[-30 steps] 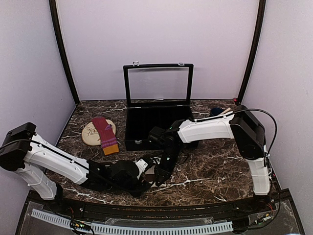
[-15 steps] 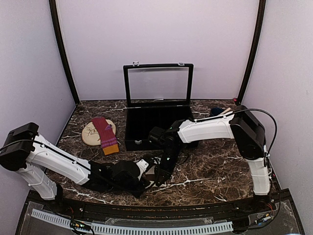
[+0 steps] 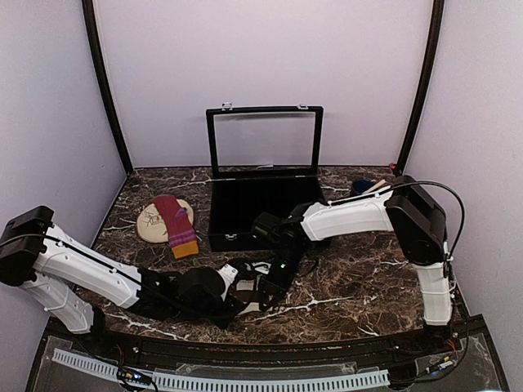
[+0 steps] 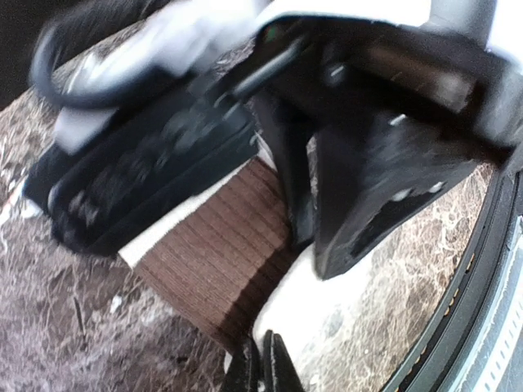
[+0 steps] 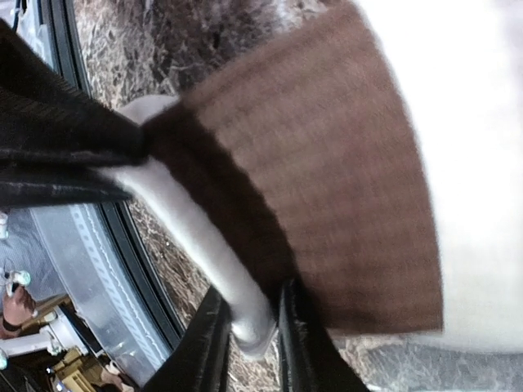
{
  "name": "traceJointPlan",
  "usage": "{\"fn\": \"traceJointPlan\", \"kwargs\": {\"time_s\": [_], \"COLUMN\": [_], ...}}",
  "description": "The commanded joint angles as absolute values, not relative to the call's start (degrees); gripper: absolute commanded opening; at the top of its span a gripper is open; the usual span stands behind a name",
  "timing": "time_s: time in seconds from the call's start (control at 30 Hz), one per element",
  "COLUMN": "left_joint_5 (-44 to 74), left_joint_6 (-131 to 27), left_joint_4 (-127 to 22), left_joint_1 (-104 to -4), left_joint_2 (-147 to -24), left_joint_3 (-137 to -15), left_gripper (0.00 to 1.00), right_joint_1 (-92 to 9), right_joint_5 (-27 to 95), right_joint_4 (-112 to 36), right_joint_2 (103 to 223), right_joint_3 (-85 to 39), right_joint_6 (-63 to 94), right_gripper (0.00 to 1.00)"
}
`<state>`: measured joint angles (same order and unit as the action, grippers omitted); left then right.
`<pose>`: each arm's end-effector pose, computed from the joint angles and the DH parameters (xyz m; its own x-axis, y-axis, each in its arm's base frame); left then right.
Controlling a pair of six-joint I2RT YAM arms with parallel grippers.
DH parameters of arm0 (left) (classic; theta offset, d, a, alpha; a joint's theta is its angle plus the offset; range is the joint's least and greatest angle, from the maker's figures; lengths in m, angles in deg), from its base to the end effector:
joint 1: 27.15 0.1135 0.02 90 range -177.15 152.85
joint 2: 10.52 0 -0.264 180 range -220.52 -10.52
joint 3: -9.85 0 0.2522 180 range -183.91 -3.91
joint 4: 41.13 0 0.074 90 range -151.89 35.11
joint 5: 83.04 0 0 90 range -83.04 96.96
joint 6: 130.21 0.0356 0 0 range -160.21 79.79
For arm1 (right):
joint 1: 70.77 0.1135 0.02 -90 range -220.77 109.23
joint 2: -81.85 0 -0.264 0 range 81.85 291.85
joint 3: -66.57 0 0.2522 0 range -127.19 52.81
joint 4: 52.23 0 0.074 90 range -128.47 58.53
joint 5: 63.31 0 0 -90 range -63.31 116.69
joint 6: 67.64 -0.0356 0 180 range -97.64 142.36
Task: Roll the socks
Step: Roll the sock at the center of the board.
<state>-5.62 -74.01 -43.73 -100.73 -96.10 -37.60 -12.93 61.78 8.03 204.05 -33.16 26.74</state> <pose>0.0867 -0.2668 0.1500 -0.6481 0.2786 -0.7088 0.6366 0.7090 -0.3035 0.1992 0.3553 0.1382 -0.4706 -0.8659 -0.1697 -0.7696 0.3087 0.5589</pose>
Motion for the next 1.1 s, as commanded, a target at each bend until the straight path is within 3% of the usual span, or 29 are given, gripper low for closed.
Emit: {"fn": "traceJointPlan", "kwargs": {"time_s": [0.0,0.07,0.23,1.07], "left_joint_5": [-3.66,-2.77,0.70,12.63], "left_joint_6": [-77.14,-77.70,-79.19,-88.47], "left_joint_4": [-45.82,-46.82,-47.51,-49.01], "left_joint_1": [-99.66,-98.99,-96.69,-90.99], "left_joint_2": [-93.05,-92.73,-91.18,-91.85], "left_joint_3": [-36.02,-36.27,-35.50,-33.54], "left_gripper": [0.00,0.00,0.00,0.00], "right_joint_1": [-13.38,-13.38,-13.33,-9.70], "right_joint_5": [60.04,58.40,55.80,52.63], "right_joint_4": [3.53,1.77,-5.73,-29.26], "right_joint_2": [199.27,197.78,193.51,183.90], "right_joint_3": [-31.01,-29.89,-25.17,-7.98], "right_joint_6": [24.41,23.94,22.55,24.12], "right_gripper": [0.24,0.31,0.36,0.38]}}
